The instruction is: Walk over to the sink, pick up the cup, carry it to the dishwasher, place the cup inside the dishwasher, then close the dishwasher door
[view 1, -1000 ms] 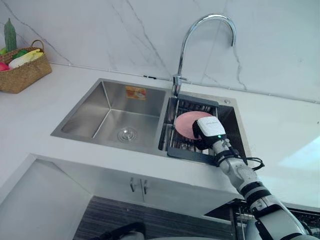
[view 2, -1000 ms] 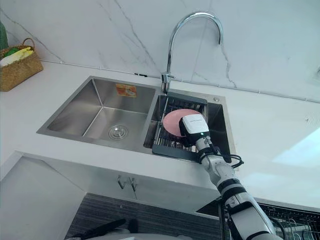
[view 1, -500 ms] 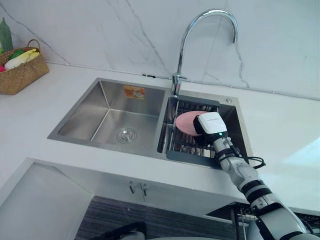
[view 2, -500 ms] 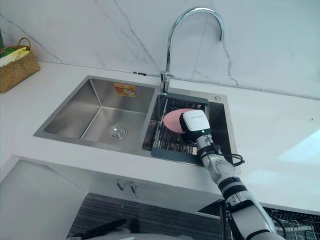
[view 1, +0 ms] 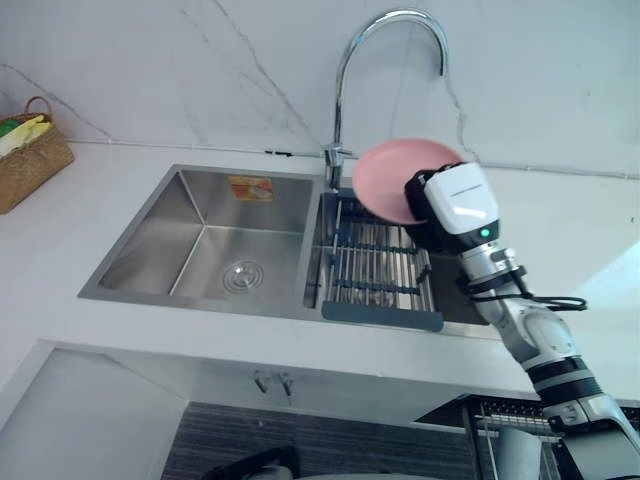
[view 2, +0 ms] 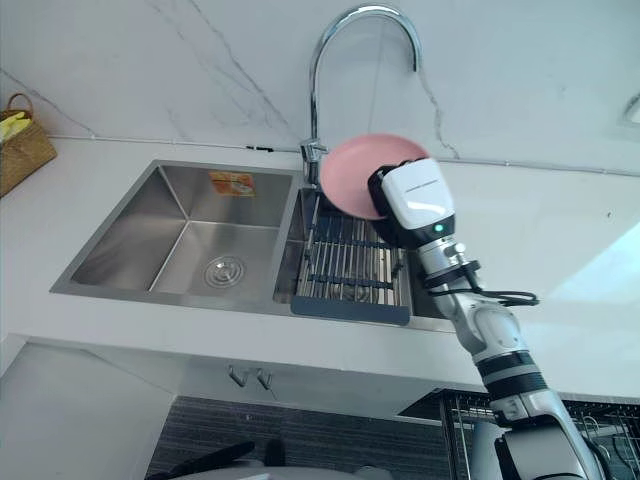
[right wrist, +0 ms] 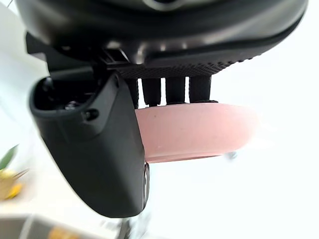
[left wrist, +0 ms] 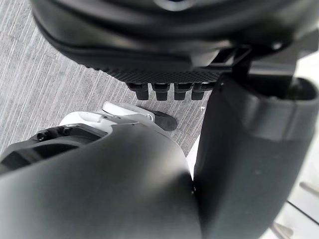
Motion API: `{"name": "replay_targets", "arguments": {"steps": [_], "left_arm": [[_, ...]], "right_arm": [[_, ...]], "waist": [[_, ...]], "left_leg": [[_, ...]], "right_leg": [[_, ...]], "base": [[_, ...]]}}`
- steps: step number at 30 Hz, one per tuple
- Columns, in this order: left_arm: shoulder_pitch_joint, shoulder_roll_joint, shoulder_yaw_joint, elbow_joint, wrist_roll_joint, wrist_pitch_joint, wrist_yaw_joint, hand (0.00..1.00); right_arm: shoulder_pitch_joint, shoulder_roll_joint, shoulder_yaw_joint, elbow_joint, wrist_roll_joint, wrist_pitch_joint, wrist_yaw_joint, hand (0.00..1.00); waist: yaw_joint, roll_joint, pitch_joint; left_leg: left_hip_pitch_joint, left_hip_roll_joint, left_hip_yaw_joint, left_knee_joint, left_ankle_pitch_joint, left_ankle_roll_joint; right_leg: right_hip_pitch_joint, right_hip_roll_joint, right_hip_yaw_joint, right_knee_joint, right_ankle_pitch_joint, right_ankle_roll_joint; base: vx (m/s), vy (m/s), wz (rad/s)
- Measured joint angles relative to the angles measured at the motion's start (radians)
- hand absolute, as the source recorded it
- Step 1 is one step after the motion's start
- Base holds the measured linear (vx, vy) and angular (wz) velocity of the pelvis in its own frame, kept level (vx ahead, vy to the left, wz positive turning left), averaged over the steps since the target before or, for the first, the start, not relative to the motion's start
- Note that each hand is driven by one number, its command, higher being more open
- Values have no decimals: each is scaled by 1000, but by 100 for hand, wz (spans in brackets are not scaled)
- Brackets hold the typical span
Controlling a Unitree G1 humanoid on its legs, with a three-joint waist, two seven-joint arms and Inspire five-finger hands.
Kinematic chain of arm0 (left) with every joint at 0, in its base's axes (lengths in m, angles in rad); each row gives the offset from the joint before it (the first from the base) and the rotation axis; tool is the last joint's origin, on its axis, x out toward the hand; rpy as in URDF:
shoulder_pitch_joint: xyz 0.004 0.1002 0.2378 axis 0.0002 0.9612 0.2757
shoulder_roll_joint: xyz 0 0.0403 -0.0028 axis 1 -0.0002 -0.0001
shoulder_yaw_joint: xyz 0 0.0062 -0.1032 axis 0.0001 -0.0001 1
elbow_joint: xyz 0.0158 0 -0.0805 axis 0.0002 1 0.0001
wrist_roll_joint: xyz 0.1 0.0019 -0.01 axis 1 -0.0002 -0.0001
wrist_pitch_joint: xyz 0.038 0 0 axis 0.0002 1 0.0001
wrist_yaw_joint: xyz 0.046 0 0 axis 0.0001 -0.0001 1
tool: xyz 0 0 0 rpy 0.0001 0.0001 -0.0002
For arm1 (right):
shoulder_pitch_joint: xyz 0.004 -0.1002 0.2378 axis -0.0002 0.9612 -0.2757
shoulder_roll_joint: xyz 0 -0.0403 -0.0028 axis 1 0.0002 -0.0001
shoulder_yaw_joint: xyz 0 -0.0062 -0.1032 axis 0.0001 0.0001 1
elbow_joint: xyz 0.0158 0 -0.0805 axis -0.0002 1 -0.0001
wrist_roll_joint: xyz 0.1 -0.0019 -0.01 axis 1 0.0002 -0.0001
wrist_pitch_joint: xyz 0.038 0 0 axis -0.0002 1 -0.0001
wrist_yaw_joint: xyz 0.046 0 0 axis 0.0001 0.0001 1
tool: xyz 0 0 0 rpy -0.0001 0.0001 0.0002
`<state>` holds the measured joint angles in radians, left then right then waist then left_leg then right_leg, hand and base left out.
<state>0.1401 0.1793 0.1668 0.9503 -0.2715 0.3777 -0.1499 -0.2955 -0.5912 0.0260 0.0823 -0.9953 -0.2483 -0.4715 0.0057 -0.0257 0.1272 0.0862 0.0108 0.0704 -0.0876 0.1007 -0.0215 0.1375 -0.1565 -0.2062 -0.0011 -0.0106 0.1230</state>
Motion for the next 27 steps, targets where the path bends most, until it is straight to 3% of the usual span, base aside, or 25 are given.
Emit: {"name": "replay_targets", "arguments": {"steps": [6, 11, 14, 18, 27], "left_arm": [[18, -3, -20, 11, 6, -16, 14, 100], [20, 7, -63, 28, 17, -15, 19, 100], [20, 15, -95, 29, 16, -10, 19, 100], [20, 14, -125, 32, -10, 2, 22, 100], [11, 16, -128, 32, -54, 29, 117, 100]], "right_arm": [[159, 0, -176, -108, 128, 40, -12, 0], [334, 13, -370, -69, 236, 131, -95, 0], [397, 81, -504, -5, 391, 115, -114, 0], [447, 175, -574, 60, 461, 89, -135, 0], [506, 374, -573, 145, 500, 56, -169, 0]], "waist": [[-40, 0, -20], [-92, 2, -30], [-112, 4, -33], [-133, 14, -40], [-130, 24, -35]], "left_leg": [[31, 17, 97, -4, -12, -4], [40, 21, 144, -5, -21, -11], [41, 24, 190, -5, -26, -11], [33, 28, 238, -5, -36, -10], [22, 25, 250, 2, -54, -9]], "right_leg": [[-28, 16, 98, 4, 14, -7], [-51, 20, 143, 5, 9, -5], [-74, 20, 171, 4, 18, -8], [-111, 21, 201, 4, 28, -8], [-130, 16, 200, 3, 42, -8]], "base": [[-60, 6, -51], [-55, 16, -29], [-32, 22, -40], [-3, 12, -41], [37, -1, -7]]}}
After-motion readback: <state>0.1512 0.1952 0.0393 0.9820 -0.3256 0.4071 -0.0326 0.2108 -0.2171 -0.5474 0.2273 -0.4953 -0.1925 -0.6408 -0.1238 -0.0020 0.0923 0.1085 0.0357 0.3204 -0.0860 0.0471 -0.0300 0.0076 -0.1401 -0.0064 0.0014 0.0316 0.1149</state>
